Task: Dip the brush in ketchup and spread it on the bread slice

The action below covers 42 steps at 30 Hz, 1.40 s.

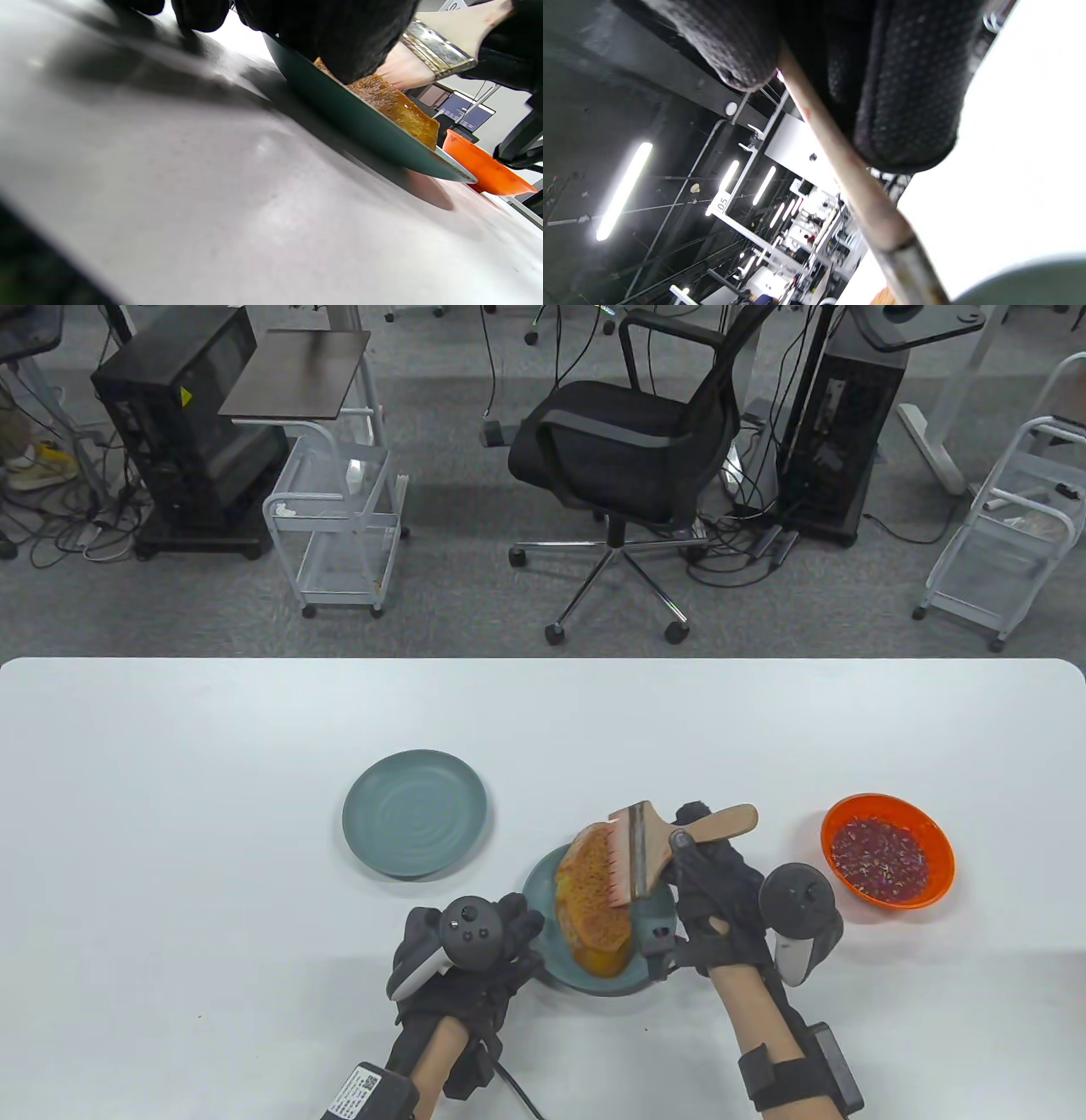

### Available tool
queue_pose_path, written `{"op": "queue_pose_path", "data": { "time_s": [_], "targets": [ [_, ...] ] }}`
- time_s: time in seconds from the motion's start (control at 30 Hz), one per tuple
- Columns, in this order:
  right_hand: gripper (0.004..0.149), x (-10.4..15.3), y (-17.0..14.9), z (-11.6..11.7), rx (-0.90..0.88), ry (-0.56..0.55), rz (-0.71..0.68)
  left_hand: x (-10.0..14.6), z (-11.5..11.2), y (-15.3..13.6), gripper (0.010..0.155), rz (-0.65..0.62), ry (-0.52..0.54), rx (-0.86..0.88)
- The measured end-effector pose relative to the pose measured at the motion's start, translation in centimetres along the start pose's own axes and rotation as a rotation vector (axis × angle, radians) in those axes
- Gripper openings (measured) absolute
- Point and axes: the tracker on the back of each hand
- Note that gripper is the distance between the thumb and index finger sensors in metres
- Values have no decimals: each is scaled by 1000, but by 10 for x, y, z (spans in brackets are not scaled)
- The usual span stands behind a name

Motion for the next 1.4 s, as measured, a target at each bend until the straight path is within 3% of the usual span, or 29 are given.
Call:
{"op": "queue_pose_path", "data": {
  "time_s": [0.07,0.17,0.23,0.33,0.53,0.6,0.7,0.77,0.9,1.0,1.07,1.17,1.23,1.33,1.4],
  "targets": [
    [53,2,3,1,-61,-1,33,0,0,0,54,2,0,-2],
    [53,13,2,22,-218,124,156,0,0,0,54,3,0,-5],
    [53,21,3,34,-222,185,228,0,0,0,54,3,0,-8],
    [52,18,3,35,-120,167,140,0,0,0,55,3,-3,-10],
    [52,1,9,5,21,6,-80,0,-1,0,55,3,-5,-13],
    [52,2,10,7,-58,21,-19,0,-1,1,55,2,-1,-14],
    [53,13,6,28,-213,168,135,0,-1,1,55,1,-3,-15],
    [52,20,6,38,-181,219,187,0,-1,1,55,-1,-5,-13],
    [52,12,9,26,-87,155,85,0,-1,1,54,-1,-4,-13],
    [53,0,9,3,47,14,-62,0,-2,1,54,-1,-4,-11],
    [52,0,11,-3,13,-22,-50,0,-2,1,54,-1,-3,-14],
    [52,4,10,8,-124,87,45,0,-2,2,55,1,-1,-21],
    [53,13,7,23,-191,216,148,0,-3,2,55,3,0,-28],
    [52,17,4,30,-154,222,162,0,-2,2,55,1,-3,-23],
    [52,11,5,21,-95,157,89,0,-2,1,55,0,-5,-16]
  ]
}}
Point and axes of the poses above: the tracker on the back of each hand, its own y axis roughly to the thumb side, its own x axis roughly from the fingertips to the wrist, z = x × y, and after that the axes turned 15 degrees about -y, right-handed
